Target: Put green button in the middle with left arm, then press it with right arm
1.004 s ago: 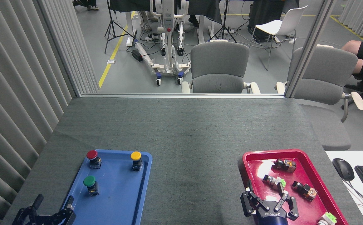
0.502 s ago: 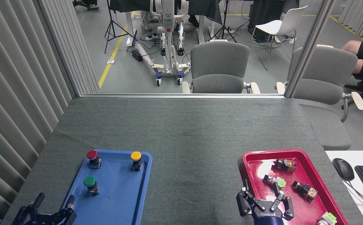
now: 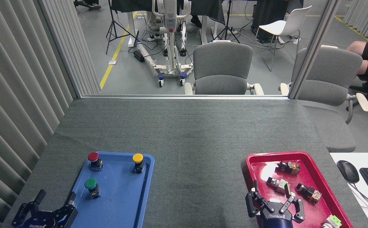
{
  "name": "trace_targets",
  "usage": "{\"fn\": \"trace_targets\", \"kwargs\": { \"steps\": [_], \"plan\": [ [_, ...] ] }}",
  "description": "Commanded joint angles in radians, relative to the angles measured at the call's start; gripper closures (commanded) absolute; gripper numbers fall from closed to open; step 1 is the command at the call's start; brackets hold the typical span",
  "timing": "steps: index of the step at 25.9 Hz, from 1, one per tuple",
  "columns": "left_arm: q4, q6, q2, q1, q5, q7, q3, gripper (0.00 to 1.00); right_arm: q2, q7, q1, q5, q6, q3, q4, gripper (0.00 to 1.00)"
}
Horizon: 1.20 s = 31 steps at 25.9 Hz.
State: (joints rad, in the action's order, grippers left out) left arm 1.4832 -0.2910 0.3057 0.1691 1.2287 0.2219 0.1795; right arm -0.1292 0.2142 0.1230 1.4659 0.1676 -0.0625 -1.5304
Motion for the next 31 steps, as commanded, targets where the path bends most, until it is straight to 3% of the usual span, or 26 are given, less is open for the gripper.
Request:
{"fn": "trace_targets", "kwargs": {
  "steps": [1, 5, 23, 31],
  "plan": [
    [0.000, 0.009, -0.002, 0.000, -0.003, 0.005, 0.001, 0.00, 0.003, 0.002, -0.008, 0.016, -0.005, -0.008, -0.005, 0.00],
    [0.005, 0.003, -0.002, 0.000, -0.003, 0.005, 0.001, 0.00, 0.033, -0.001, -0.022, 0.019, -0.034, -0.025, -0.005, 0.00],
    [0.009, -0.013, -0.004, -0.023, -0.005, -0.009, 0.000, 0.01, 0.036, -0.018, -0.066, 0.028, -0.039, -0.028, 0.062, 0.00],
    [0.006, -0.148, -0.004, -0.017, 0.014, -0.035, -0.022, 0.01, 0.036, -0.018, -0.059, 0.054, -0.039, -0.028, 0.062, 0.00]
  ]
}}
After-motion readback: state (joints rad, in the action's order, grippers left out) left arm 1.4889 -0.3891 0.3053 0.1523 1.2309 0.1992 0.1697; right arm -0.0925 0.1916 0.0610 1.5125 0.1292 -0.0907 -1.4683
